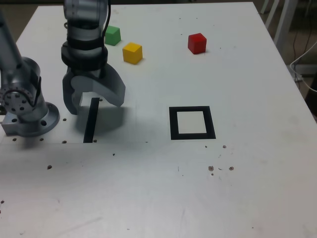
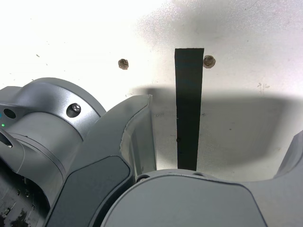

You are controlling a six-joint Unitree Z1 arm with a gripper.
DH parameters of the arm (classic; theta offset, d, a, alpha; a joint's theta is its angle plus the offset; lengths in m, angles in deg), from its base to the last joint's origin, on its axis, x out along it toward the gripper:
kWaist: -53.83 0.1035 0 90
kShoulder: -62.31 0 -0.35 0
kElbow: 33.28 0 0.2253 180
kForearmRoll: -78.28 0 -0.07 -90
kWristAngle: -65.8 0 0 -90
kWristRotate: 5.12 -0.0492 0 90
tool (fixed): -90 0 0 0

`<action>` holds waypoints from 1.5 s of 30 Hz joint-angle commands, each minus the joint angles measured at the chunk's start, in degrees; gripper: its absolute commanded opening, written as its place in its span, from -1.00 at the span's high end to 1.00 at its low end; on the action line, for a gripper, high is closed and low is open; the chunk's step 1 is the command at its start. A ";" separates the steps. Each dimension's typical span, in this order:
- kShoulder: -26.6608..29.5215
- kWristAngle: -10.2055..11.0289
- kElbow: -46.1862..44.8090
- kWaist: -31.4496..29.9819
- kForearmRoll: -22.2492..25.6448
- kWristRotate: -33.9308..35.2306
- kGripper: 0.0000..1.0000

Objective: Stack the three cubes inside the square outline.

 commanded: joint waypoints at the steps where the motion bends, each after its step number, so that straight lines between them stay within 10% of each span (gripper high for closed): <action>1: -0.04 -0.11 0.15 0.07 0.00 -0.08 -0.99; 45: -6.36 1.00 20.84 4.78 9.08 -3.88 -0.98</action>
